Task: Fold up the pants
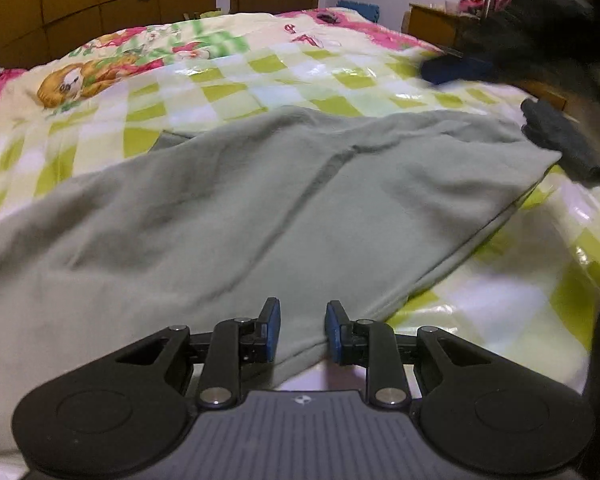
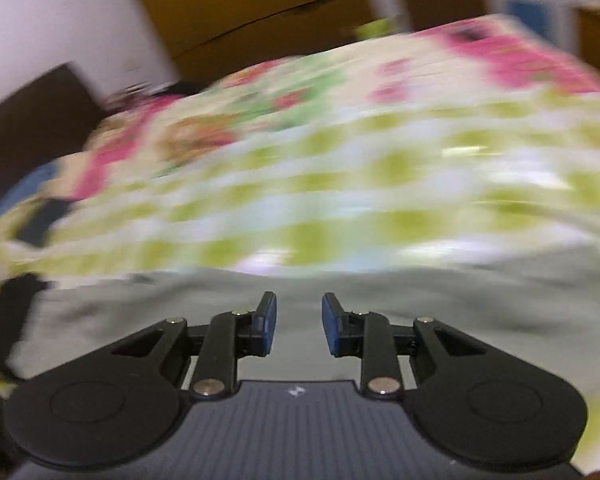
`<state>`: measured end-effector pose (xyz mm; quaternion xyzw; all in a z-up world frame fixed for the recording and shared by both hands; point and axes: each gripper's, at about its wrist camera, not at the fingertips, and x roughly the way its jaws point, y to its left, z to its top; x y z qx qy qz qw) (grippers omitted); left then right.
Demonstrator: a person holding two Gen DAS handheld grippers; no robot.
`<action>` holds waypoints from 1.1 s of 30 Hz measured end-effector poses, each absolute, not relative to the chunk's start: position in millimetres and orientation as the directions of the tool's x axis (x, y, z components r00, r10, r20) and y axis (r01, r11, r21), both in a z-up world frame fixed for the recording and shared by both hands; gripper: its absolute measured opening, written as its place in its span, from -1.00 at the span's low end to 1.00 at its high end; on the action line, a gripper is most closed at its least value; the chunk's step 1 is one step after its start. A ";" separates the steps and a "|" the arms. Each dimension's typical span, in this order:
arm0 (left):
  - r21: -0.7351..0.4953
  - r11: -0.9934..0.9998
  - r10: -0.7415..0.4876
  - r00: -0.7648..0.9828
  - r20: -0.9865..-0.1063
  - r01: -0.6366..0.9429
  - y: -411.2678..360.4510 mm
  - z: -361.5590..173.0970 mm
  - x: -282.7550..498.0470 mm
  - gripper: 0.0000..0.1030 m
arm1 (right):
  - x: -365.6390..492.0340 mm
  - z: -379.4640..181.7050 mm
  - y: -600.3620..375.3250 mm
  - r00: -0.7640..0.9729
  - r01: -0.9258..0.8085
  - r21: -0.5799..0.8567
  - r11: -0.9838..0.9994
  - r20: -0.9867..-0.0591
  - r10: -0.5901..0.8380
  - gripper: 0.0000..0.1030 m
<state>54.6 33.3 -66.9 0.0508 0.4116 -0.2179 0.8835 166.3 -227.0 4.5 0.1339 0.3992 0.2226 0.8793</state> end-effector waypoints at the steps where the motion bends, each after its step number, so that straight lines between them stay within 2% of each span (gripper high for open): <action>1: -0.098 0.900 -0.349 0.568 -0.745 0.425 35.7 -66.3 53.7 -0.23 | 166.3 4.5 -227.0 0.582 -0.285 0.413 0.865 -0.642 0.498 -0.44; 3: -0.111 0.899 -0.360 0.572 -0.737 0.424 39.3 -64.2 54.0 -0.23 | 195.7 1.1 -189.8 0.507 -0.363 0.481 0.798 -0.617 0.602 -0.36; 5: -0.108 0.898 -0.364 0.581 -0.728 0.426 43.4 -60.9 54.4 -0.23 | 222.7 -5.4 -153.1 0.425 -0.451 0.490 0.746 -0.617 0.663 -0.36; 8: -0.122 0.898 -0.379 0.603 -0.702 0.422 53.7 -55.4 58.1 -0.23 | 248.0 -20.5 -115.2 0.314 -0.514 0.499 0.698 -0.648 0.694 -0.34; 15: -0.155 0.894 -0.403 0.604 -0.688 0.419 65.0 -63.5 61.3 -0.23 | 259.3 -47.3 -76.9 0.150 -0.600 0.479 0.641 -0.720 0.678 -0.34; 19: -0.182 0.888 -0.424 0.599 -0.680 0.422 68.7 -67.5 60.3 -0.23 | 250.6 -41.2 -69.5 0.119 -0.657 0.450 0.605 -0.730 0.673 -0.34; 25: -0.205 0.885 -0.437 0.596 -0.673 0.418 71.3 -66.4 61.2 -0.23 | 269.6 -53.9 -55.2 0.128 -0.622 0.440 0.648 -0.759 0.639 -0.35; 27: -0.204 0.885 -0.437 0.595 -0.674 0.419 72.5 -67.2 61.8 -0.23 | 274.8 -55.7 -54.0 0.116 -0.584 0.492 0.646 -0.736 0.666 -0.55; 28: -0.206 0.885 -0.437 0.594 -0.675 0.418 72.9 -68.5 63.0 -0.23 | 277.4 -55.4 -55.2 0.109 -0.550 0.533 0.642 -0.717 0.689 -0.86; 31: -0.205 0.887 -0.432 0.590 -0.682 0.413 72.3 -71.6 65.1 -0.23 | 288.6 -51.5 -59.3 0.153 -0.475 0.597 0.647 -0.667 0.729 -0.89; 33: -0.197 0.891 -0.423 0.591 -0.686 0.409 70.8 -71.6 65.4 -0.23 | 299.4 -55.2 -60.7 0.184 -0.435 0.598 0.673 -0.672 0.717 -0.89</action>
